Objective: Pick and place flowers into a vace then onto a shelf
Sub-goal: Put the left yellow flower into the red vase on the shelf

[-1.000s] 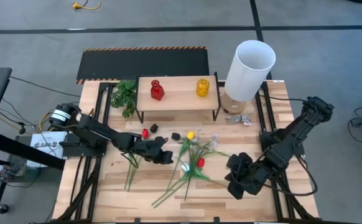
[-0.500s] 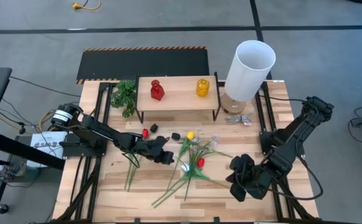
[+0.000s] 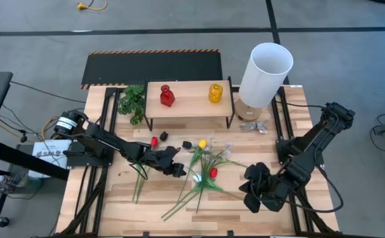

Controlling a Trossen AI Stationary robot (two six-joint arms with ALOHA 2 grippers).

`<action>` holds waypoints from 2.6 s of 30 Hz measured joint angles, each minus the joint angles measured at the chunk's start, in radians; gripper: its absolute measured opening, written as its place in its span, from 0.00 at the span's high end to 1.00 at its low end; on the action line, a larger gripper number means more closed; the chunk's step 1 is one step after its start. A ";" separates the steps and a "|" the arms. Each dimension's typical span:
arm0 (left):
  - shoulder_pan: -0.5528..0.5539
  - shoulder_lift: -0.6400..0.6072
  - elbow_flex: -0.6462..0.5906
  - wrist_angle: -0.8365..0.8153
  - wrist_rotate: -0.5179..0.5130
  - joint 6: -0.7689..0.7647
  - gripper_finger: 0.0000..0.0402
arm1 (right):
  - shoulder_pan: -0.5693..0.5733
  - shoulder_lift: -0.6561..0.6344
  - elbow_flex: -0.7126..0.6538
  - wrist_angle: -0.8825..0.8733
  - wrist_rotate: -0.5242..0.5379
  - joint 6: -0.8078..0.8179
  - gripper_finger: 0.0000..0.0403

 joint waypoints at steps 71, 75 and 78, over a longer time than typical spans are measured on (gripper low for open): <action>-0.053 0.186 0.127 0.138 0.035 0.055 1.00 | -0.018 0.000 0.000 0.008 0.023 -0.030 1.00; -0.074 0.107 0.127 0.029 0.019 0.059 1.00 | -0.018 0.000 0.000 0.008 0.023 -0.031 1.00; -0.083 0.022 0.127 -0.101 -0.021 0.071 1.00 | -0.018 0.000 0.000 0.008 0.023 -0.032 1.00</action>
